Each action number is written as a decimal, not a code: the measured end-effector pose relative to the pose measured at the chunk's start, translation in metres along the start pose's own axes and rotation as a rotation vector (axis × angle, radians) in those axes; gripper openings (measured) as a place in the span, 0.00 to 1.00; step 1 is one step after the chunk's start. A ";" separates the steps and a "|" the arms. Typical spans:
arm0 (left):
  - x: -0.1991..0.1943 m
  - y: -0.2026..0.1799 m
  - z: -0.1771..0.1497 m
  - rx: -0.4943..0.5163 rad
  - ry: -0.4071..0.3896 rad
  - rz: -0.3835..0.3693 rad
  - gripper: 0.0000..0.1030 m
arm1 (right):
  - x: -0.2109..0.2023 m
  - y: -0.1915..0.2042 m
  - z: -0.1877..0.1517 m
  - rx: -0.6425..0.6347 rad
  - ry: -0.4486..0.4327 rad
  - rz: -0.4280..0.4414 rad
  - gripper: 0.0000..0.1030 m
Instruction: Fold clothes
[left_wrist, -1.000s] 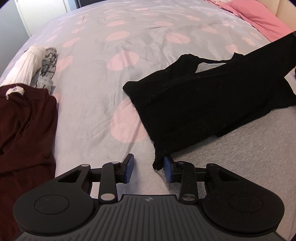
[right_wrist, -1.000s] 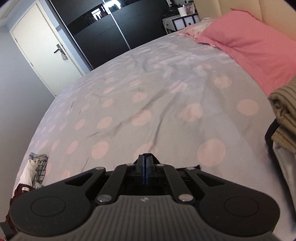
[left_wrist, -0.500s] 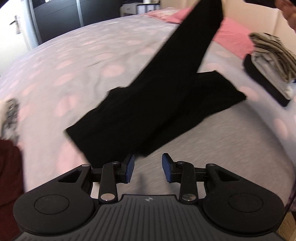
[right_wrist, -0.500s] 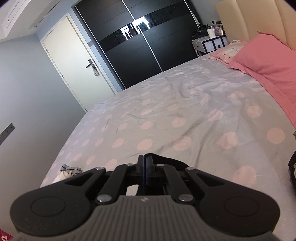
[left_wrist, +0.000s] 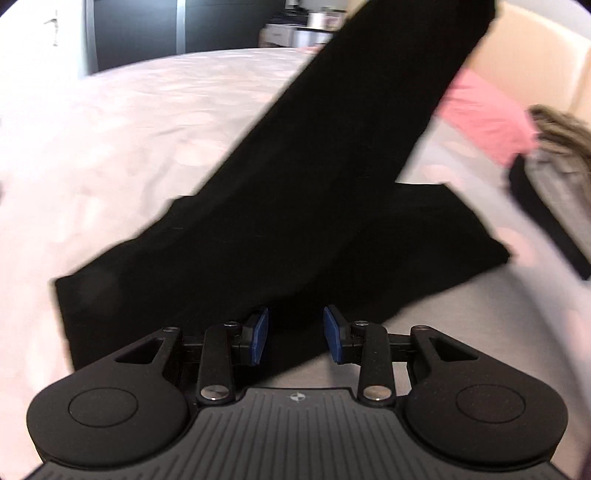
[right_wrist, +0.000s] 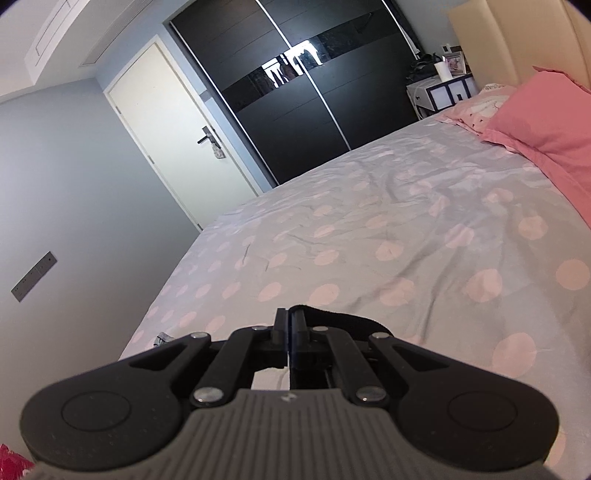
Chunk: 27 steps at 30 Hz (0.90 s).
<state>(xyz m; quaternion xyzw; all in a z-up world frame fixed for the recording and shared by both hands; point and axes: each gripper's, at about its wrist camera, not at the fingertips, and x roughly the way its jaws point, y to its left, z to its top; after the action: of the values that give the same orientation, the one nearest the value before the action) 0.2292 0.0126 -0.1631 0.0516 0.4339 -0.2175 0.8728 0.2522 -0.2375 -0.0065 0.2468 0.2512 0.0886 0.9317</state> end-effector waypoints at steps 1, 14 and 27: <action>-0.001 0.003 -0.001 -0.004 0.000 0.019 0.30 | 0.000 0.001 0.000 -0.004 0.000 0.002 0.02; -0.018 0.038 -0.020 -0.061 0.011 0.210 0.28 | 0.003 0.001 -0.008 -0.025 0.021 0.008 0.02; -0.031 0.038 -0.027 -0.077 0.038 0.210 0.28 | -0.013 0.006 0.001 -0.025 -0.033 0.065 0.01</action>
<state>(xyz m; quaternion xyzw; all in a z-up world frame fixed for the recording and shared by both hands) 0.2090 0.0646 -0.1589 0.0672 0.4508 -0.1069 0.8836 0.2415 -0.2359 0.0027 0.2444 0.2264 0.1178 0.9355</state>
